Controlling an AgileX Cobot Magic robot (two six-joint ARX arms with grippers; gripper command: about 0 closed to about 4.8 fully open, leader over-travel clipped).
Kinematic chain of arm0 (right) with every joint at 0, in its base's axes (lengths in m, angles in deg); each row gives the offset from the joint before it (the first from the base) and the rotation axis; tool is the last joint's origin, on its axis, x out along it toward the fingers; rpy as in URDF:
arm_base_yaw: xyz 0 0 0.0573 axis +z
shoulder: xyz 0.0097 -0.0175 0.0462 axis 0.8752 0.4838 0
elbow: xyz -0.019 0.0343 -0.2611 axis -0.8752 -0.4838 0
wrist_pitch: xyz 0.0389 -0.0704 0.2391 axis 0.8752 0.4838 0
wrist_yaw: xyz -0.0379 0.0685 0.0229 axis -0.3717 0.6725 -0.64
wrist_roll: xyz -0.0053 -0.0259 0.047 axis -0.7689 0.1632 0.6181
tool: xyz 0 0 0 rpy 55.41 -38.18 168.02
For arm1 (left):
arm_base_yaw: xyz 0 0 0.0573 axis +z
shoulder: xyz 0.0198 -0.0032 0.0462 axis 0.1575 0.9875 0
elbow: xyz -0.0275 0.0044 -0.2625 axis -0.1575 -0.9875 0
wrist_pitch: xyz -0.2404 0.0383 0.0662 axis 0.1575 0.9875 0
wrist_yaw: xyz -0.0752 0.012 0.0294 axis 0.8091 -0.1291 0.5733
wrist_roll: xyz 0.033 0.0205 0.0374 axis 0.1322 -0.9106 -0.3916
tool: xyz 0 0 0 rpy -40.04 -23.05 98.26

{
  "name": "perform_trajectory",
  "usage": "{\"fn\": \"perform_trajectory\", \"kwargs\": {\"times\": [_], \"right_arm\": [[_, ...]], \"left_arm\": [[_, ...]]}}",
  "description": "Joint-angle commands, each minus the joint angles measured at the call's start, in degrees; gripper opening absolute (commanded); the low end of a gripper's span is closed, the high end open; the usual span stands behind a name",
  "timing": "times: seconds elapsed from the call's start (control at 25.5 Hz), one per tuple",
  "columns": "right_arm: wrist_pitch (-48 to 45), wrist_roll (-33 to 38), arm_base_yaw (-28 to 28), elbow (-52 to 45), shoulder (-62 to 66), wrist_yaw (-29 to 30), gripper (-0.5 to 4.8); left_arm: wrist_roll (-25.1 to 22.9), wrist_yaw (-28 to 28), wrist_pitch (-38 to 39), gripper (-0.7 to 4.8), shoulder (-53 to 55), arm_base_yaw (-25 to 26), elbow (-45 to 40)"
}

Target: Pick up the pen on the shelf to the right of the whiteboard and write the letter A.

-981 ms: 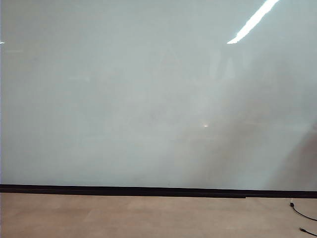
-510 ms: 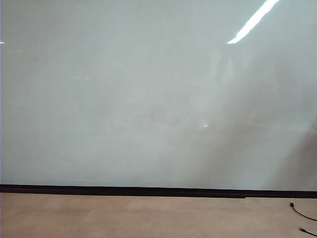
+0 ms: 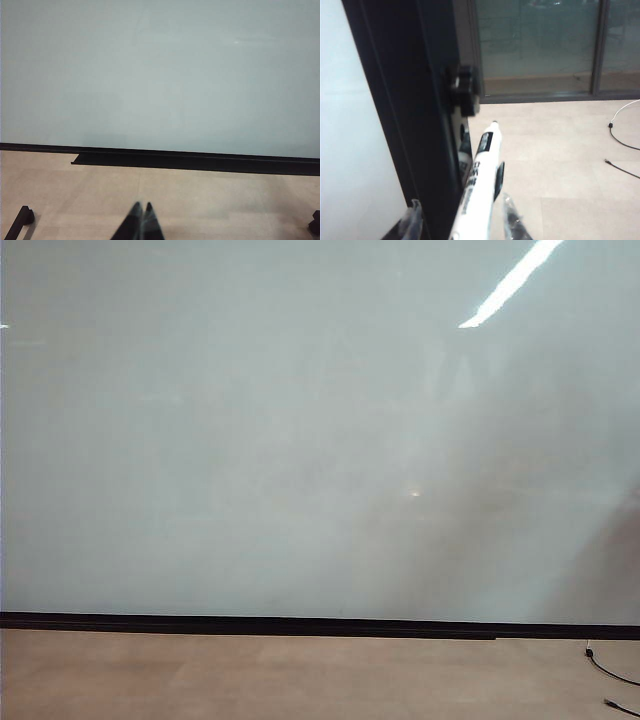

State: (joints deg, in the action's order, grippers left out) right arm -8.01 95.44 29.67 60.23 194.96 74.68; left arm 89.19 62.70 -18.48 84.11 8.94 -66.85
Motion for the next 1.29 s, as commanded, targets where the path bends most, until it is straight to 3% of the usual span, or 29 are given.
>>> {"fn": "perform_trajectory", "kwargs": {"times": [0.04, 0.35, 0.51, 1.1, 1.29], "right_arm": [[-1.1, -0.2, -0.2, 0.2, -0.7, 0.2, 2.09], [-1.1, -0.5, 0.0, 0.2, -0.7, -0.6, 1.92], [-1.1, -0.5, 0.0, 0.2, -0.7, -0.6, 1.47], [-1.1, -0.4, 0.4, 0.2, -0.7, -1.0, 1.11], [-1.1, -0.1, 0.4, 0.2, -0.7, -1.0, 0.08]], "left_arm": [[-0.2, 0.0, -0.3, -0.04, 0.0, 0.0, 0.2], [-0.2, 0.0, -0.3, -0.04, 0.0, 0.0, 0.2], [-0.2, 0.0, -0.3, -0.04, 0.0, 0.0, 0.2], [-0.2, 0.0, -0.3, -0.04, 0.0, 0.0, 0.2], [-0.2, 0.0, -0.3, -0.04, 0.0, 0.0, 0.2]]}}
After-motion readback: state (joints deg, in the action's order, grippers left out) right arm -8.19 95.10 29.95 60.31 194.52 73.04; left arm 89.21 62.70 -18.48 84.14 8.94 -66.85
